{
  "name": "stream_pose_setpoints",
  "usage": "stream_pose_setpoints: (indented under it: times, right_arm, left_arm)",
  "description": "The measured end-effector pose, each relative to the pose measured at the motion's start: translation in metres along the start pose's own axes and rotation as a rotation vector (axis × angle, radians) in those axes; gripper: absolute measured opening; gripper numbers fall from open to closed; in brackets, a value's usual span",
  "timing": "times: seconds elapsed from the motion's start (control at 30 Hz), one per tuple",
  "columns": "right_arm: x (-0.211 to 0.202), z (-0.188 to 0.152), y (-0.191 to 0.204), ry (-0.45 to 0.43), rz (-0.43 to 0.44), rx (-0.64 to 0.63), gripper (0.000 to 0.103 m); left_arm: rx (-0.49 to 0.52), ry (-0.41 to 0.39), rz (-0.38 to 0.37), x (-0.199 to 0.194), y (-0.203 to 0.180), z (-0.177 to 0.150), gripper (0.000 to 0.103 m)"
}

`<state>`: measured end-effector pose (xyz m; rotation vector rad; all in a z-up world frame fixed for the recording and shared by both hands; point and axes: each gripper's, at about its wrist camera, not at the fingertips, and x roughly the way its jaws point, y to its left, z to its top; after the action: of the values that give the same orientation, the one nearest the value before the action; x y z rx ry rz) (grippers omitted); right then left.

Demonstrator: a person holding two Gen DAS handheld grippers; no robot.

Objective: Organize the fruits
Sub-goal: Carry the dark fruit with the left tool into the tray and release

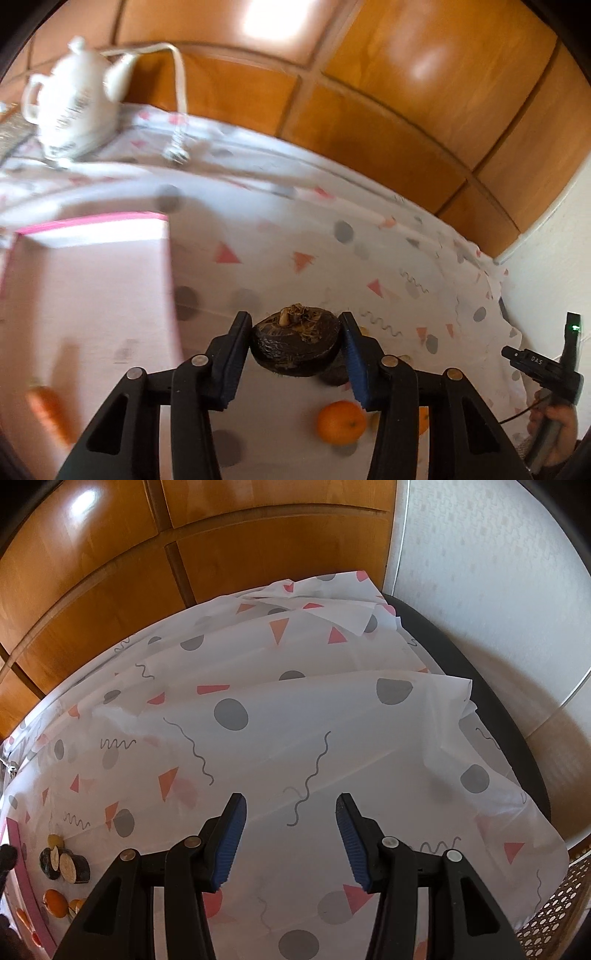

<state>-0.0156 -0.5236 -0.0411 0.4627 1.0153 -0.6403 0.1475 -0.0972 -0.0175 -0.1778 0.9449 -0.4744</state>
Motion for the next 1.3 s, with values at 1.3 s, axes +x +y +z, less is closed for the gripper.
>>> stream_pose_setpoints:
  times: [1.3]
  right_arm:
    - [0.000, -0.007, 0.003, 0.014, -0.004, -0.010, 0.051]
  left_arm:
    - [-0.180, -0.096, 0.451, -0.083, 0.130, -0.069, 0.080]
